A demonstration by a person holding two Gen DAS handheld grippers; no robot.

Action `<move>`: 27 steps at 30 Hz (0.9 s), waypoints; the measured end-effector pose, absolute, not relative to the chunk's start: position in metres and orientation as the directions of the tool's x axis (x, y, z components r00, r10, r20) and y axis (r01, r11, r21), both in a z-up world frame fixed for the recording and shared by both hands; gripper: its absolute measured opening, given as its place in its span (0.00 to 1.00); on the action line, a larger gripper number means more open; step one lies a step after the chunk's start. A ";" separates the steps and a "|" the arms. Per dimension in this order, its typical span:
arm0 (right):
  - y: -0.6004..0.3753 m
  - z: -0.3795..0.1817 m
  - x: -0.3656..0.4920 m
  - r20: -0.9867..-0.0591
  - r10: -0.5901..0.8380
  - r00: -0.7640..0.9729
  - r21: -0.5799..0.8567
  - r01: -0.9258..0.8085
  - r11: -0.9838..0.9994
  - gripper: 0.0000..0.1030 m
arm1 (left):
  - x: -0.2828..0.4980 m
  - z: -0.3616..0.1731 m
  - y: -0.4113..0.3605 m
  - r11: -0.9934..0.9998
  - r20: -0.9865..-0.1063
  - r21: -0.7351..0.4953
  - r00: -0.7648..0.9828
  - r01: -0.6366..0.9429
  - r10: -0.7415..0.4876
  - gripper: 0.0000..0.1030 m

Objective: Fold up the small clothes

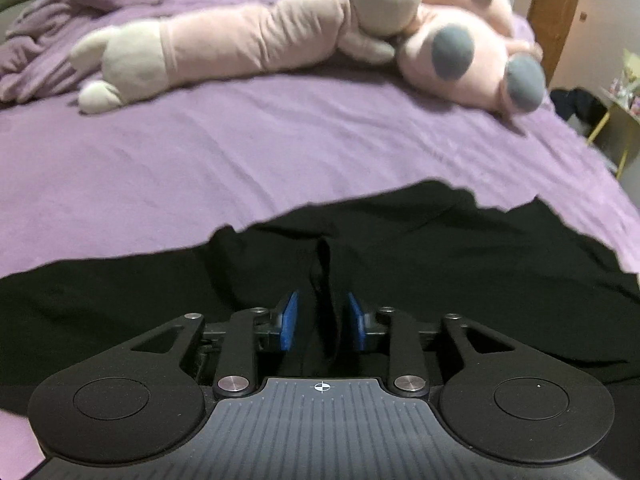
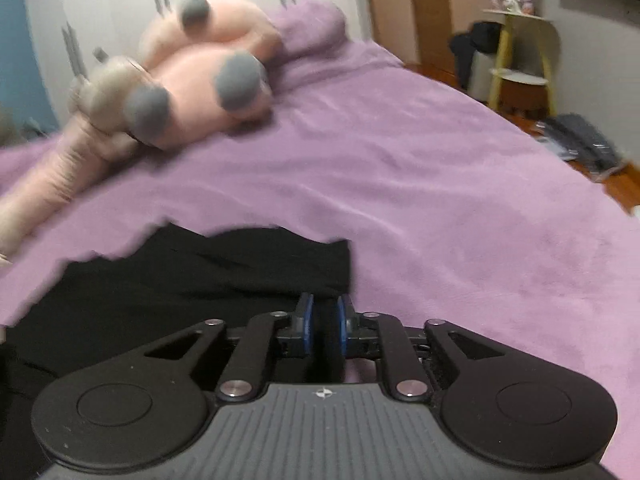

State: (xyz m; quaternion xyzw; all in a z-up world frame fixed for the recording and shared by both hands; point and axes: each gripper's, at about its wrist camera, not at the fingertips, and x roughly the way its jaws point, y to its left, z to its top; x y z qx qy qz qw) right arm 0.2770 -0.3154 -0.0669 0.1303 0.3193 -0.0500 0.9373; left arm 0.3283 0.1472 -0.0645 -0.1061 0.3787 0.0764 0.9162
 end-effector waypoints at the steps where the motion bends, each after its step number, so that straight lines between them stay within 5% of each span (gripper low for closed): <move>1: -0.311 -0.068 0.272 -0.608 0.017 0.794 0.221 0.149 0.964 0.22 | 0.322 -0.059 0.146 0.967 -0.691 -0.143 0.720 -0.211 0.054 0.35; 3: -0.298 -0.074 0.269 -0.625 0.048 0.779 0.198 0.099 0.975 0.22 | 0.313 -0.054 0.143 0.967 -0.669 -0.165 0.742 -0.196 0.036 0.51; 5: -0.290 -0.085 0.273 -0.672 0.031 0.740 0.149 0.093 0.984 0.22 | 0.315 -0.057 0.139 0.966 -0.678 -0.187 0.735 -0.177 0.003 0.52; 9: -0.286 -0.096 0.278 -0.709 -0.104 0.698 -0.018 0.130 0.991 0.00 | 0.328 -0.080 0.130 0.968 -0.751 -0.166 0.661 -0.191 0.002 0.52; 23: -0.285 -0.103 0.282 -0.706 -0.157 0.691 -0.162 0.059 0.985 0.00 | 0.318 -0.085 0.151 0.928 -0.756 -0.277 0.652 -0.251 -0.049 0.61; 27: -0.289 -0.093 0.276 -0.708 -0.144 0.691 -0.042 0.162 0.986 0.00 | 0.297 -0.084 0.178 0.843 -0.702 -0.465 0.693 -0.272 -0.164 0.72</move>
